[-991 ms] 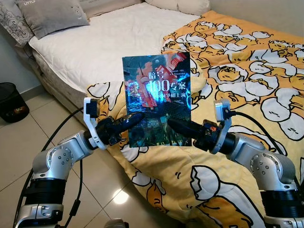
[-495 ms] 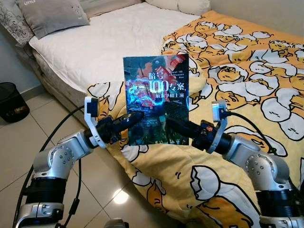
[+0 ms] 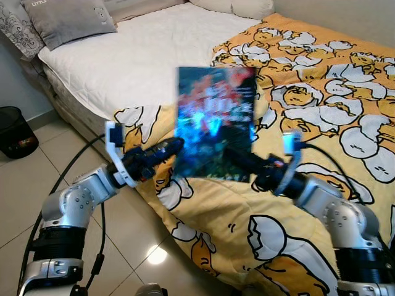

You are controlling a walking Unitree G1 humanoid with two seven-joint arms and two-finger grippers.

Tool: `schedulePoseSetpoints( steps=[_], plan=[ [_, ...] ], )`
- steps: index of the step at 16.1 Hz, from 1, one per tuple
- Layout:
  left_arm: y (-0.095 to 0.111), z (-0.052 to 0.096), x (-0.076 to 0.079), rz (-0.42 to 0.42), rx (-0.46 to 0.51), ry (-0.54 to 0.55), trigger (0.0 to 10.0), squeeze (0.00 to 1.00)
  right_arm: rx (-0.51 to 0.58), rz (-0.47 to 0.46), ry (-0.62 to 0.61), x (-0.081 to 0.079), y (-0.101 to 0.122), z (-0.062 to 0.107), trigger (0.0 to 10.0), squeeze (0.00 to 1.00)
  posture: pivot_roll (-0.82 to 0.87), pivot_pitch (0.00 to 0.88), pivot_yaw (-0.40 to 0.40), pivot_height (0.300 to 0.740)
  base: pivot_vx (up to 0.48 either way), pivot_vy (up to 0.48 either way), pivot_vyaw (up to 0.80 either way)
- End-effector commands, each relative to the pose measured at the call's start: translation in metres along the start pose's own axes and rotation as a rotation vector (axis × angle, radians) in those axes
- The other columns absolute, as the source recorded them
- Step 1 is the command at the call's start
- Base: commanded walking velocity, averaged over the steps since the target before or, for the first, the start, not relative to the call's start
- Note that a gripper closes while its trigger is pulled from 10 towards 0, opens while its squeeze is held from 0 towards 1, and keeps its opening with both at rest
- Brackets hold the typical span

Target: Clean up the room

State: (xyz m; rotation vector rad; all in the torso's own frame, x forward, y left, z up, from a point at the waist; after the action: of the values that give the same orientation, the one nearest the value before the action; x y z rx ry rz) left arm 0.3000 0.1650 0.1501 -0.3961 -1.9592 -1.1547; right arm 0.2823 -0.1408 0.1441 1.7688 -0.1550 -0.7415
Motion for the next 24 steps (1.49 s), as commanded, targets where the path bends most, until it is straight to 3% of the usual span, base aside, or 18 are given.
schedulePoseSetpoints(
  steps=[1, 3, 5, 6, 7, 8, 9, 10, 12, 13, 14, 16, 17, 20, 21, 24],
  plan=[
    [0.007, 0.006, 0.0, -0.013, 0.053, 0.02, 10.0, 1.0, 0.094, -0.007, -0.019, 0.001, 0.012, 0.006, 0.0, 0.0, -0.02, 0.0, 0.049, 0.74, 0.0, 0.0, 0.0],
    [0.017, 0.026, -0.008, -0.068, 0.141, 0.137, 10.0, 1.0, 0.211, -0.053, -0.081, 0.004, 0.023, 0.024, 0.0, 0.0, -0.02, 0.0, 0.053, 0.74, 0.0, 0.0, 0.0],
    [0.02, 0.034, -0.017, -0.145, 0.163, 0.335, 10.0, 1.0, 0.2, 0.029, -0.22, 0.013, 0.018, 0.033, 0.0, 0.0, -0.02, 0.0, 0.063, 0.74, 0.0, 0.0, 0.0],
    [0.018, 0.028, -0.016, -0.241, 0.138, 0.425, 10.0, 1.0, 0.168, 0.081, -0.368, 0.022, 0.014, 0.033, 8.1, 0.0, -0.03, 0.0, 0.072, 0.74, 0.0, 0.0, 0.0],
    [0.015, 0.019, -0.015, -0.336, 0.133, 0.493, 10.0, 0.99, 0.151, 0.129, -0.448, 0.025, 0.009, 0.028, 10.0, 0.0, -0.03, 0.0, 0.077, 0.74, 0.0, 0.0, 0.0],
    [0.013, 0.013, -0.018, -0.428, 0.131, 0.583, 10.0, 0.19, 0.141, 0.159, -0.54, 0.029, 0.005, 0.025, 10.0, 0.0, -0.04, 0.0, 0.077, 0.74, 0.0, 0.0, 0.0],
    [0.013, 0.01, -0.021, -0.543, 0.14, 0.661, 10.0, 0.07, 0.125, 0.153, -0.661, 0.035, -0.001, 0.025, 10.0, 0.0, -0.03, 0.0, 0.075, 0.74, 0.0, 0.0, 0.0],
    [0.012, 0.008, -0.023, -0.604, 0.141, 0.695, 10.0, 0.0, 0.088, 0.197, -0.72, 0.037, -0.006, 0.025, 10.0, 0.0, -0.03, 0.0, 0.074, 0.74, 0.0, 0.0, 0.0],
    [0.01, 0.016, -0.035, -0.687, 0.211, 0.87, 10.0, 0.0, -0.072, 0.329, -0.838, 0.034, -0.028, 0.021, 10.0, 0.0, -0.04, 0.0, 0.07, 0.74, 0.0, 0.0, 0.0],
    [0.004, 0.015, -0.034, -0.778, 0.169, 0.881, 10.0, 0.0, -0.118, 0.295, -0.972, 0.037, -0.038, 0.026, 10.0, 0.0, -0.03, 0.0, 0.065, 0.74, 0.0, 0.0, 0.0],
    [-0.004, 0.013, -0.032, -0.814, 0.155, 0.881, 10.0, 0.0, -0.1, 0.21, -1.043, 0.037, -0.047, 0.028, 10.0, 0.0, -0.03, 0.0, 0.059, 0.74, 0.0, 0.0, 0.0],
    [-0.009, 0.012, -0.032, -0.836, 0.168, 0.899, 10.0, 0.0, -0.051, 0.168, -1.041, 0.033, -0.054, 0.024, 10.0, 0.0, -0.02, 0.0, 0.053, 0.74, 0.0, 0.368, 0.0],
    [-0.012, 0.012, -0.034, -0.849, 0.171, 0.913, 10.0, 0.0, -0.083, 0.214, -1.099, 0.035, -0.054, 0.028, 10.0, 0.0, -0.02, 0.0, 0.048, 0.74, 0.0, 0.461, 0.0],
    [-0.014, 0.012, -0.034, -0.868, 0.171, 0.926, 10.0, 0.0, -0.09, 0.251, -1.085, 0.035, -0.051, 0.023, 10.0, 0.0, -0.01, 0.0, 0.042, 0.74, 0.0, 0.48, 0.0],
    [-0.014, 0.013, -0.035, -0.873, 0.175, 0.932, 10.0, 0.0, -0.128, 0.298, -1.116, 0.037, -0.05, 0.023, 10.0, 0.0, -0.01, 0.0, 0.039, 0.74, 0.0, 0.48, -0.8],
    [-0.014, 0.012, -0.035, -0.881, 0.18, 0.94, 10.0, 0.0, -0.134, 0.317, -1.133, 0.039, -0.049, 0.022, 10.0, 0.0, -0.01, 0.0, 0.037, 0.74, 0.0, 0.48, -0.8]
  ],
)
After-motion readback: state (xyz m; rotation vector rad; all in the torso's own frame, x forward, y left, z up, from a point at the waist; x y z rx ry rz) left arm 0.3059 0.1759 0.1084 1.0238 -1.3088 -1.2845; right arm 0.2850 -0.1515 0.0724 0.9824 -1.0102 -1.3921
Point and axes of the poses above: a point about 5 cm out from each wrist's last joint towards the gripper, its own z axis pointing back from the gripper into the wrist, its own y axis along the axis of the wrist's last joint, x = y × z, the point moved 1 cm from there along -z, pointing out of the wrist towards the gripper, and after that the axes turned 14 degrees about z, right-handed, at the moved point
